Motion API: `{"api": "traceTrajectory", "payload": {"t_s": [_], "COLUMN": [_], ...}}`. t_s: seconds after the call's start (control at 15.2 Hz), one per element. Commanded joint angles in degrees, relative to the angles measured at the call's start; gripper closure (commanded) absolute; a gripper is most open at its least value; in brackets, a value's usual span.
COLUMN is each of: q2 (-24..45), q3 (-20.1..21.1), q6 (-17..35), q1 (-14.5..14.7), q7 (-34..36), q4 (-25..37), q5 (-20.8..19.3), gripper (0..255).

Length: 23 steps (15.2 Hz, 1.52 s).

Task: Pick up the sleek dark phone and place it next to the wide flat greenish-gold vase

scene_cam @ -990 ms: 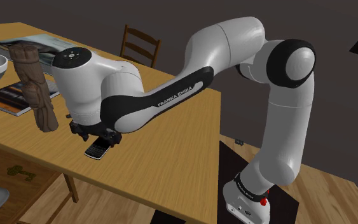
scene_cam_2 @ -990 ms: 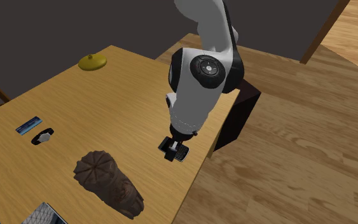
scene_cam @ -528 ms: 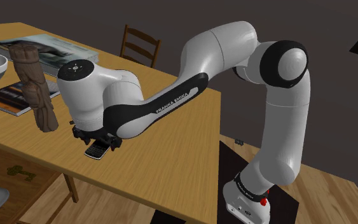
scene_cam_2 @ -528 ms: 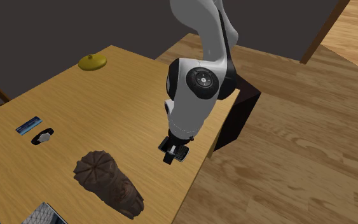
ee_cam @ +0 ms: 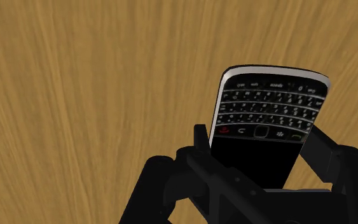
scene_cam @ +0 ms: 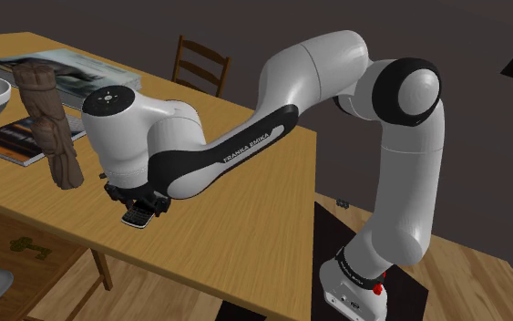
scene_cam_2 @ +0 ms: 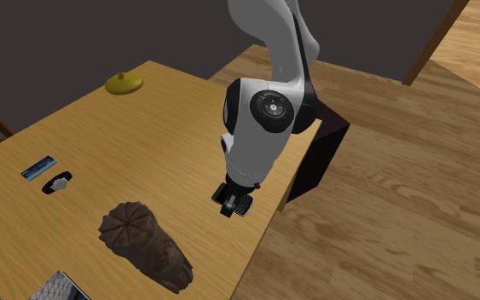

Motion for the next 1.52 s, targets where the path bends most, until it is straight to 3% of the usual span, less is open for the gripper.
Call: {"api": "traceTrajectory", "payload": {"t_s": [0.0, 0.4, 1.45], "q2": [0.02, 0.08, -5.68], "q3": [-0.01, -0.04, 3.37], "q6": [-0.04, -0.08, -8.45], "q1": [-0.02, 0.01, -2.02], "q7": [0.0, -0.03, -5.07], "q4": [-0.12, -0.02, 5.01], "q5": [0.03, 0.01, 5.9], "gripper": [255, 255, 255]}}
